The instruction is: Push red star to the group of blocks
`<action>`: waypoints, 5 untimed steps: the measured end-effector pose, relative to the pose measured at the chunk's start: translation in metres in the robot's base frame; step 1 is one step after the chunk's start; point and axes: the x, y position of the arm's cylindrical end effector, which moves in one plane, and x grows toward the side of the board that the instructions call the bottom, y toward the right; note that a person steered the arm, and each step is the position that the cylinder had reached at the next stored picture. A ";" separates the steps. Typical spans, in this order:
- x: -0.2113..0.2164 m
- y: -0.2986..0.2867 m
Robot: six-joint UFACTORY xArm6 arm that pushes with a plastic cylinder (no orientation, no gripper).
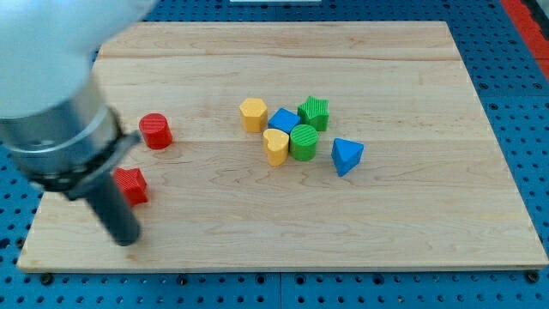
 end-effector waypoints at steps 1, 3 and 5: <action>0.000 -0.049; -0.035 -0.082; -0.060 0.004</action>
